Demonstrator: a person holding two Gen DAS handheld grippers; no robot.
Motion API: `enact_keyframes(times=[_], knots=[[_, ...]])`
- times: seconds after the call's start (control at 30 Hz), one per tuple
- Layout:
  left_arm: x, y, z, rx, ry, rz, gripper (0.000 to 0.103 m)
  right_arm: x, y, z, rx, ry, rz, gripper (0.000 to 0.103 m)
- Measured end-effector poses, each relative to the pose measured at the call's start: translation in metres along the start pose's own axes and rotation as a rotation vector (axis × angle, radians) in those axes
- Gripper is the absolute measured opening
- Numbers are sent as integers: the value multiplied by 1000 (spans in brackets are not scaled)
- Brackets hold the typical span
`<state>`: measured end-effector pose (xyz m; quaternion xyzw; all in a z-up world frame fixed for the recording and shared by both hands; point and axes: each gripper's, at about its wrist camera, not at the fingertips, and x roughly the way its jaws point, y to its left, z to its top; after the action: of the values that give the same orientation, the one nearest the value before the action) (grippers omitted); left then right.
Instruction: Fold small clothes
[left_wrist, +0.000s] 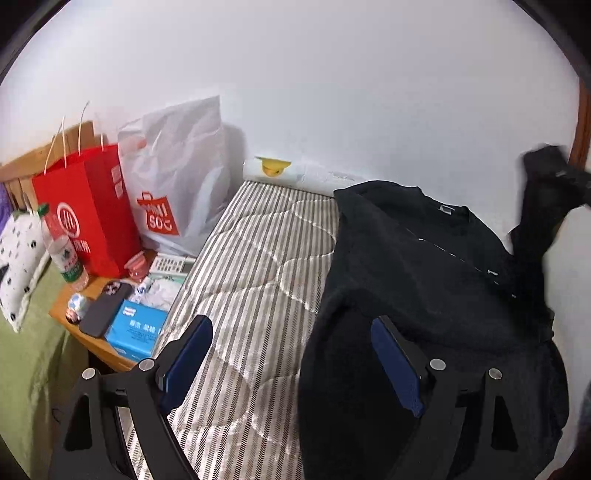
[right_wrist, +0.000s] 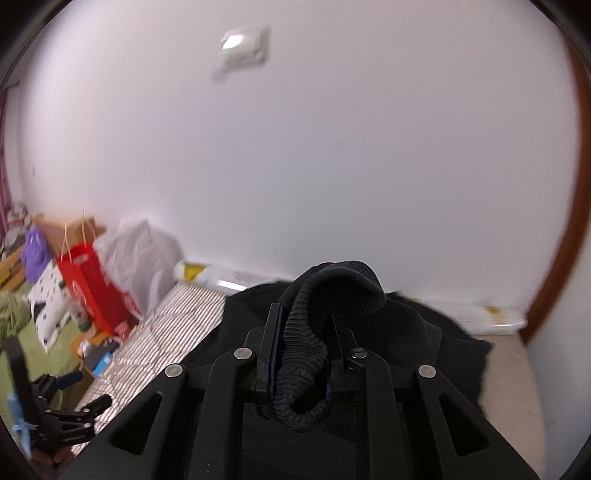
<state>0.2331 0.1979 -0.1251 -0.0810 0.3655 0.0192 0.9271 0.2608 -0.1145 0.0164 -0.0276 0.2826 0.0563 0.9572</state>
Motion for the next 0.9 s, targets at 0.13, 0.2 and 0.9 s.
enact_keyframes(times=[0.13,0.2,0.9], knots=[[9,8,-7,-15,28,-8,87,65,40,-13,-47,80,37,16],[15,9,-10,-4,42,-5,87,96,53,-25,-58,115,52,16],[69,-101,27,111,80,-177,82,34,-75,-116,-53,184,-151,69]])
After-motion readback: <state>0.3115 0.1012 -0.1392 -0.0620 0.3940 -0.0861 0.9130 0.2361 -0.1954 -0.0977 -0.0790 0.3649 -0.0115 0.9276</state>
